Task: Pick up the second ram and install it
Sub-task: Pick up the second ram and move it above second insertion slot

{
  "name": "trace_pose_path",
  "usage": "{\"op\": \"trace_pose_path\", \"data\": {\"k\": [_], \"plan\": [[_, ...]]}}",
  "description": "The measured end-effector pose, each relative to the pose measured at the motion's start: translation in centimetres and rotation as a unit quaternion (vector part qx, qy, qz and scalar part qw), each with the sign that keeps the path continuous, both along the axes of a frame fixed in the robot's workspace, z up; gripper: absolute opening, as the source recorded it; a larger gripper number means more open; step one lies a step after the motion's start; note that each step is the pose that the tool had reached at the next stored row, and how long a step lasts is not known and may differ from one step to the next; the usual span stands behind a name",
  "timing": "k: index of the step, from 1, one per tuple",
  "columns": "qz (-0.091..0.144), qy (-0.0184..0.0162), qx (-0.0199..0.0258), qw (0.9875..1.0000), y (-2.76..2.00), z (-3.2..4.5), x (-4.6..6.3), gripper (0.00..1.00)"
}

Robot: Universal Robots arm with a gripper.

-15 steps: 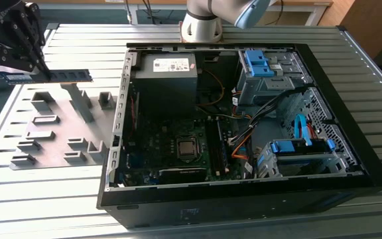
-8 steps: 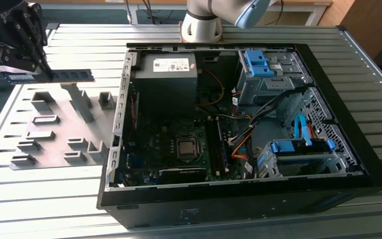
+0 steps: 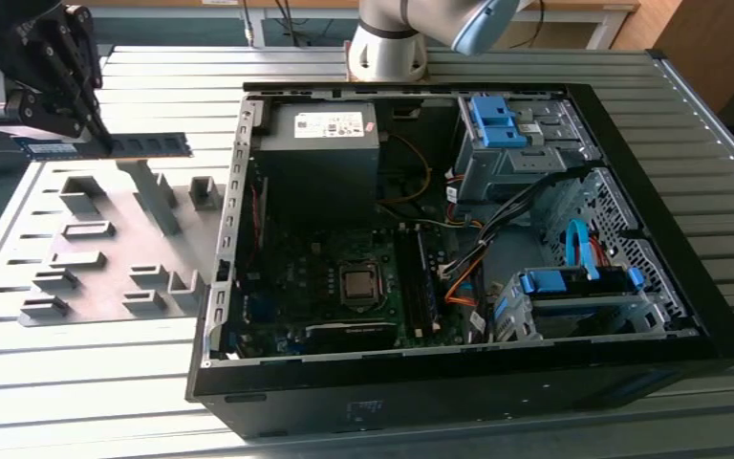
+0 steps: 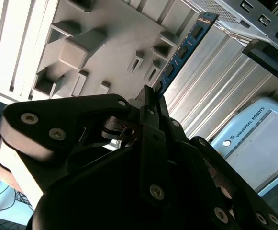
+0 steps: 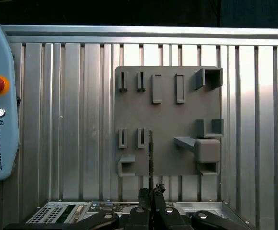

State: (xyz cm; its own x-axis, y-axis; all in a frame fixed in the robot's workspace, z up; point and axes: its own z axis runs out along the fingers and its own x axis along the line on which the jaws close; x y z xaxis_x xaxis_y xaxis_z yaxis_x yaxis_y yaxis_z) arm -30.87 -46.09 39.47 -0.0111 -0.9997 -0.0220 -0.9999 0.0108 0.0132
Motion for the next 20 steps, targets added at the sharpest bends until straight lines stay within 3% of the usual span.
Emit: {"op": "trace_pose_path", "data": {"k": [20], "plan": [[0.0, 0.0, 0.0, 1.0, 0.0, 0.0, 0.91, 0.14]]}}
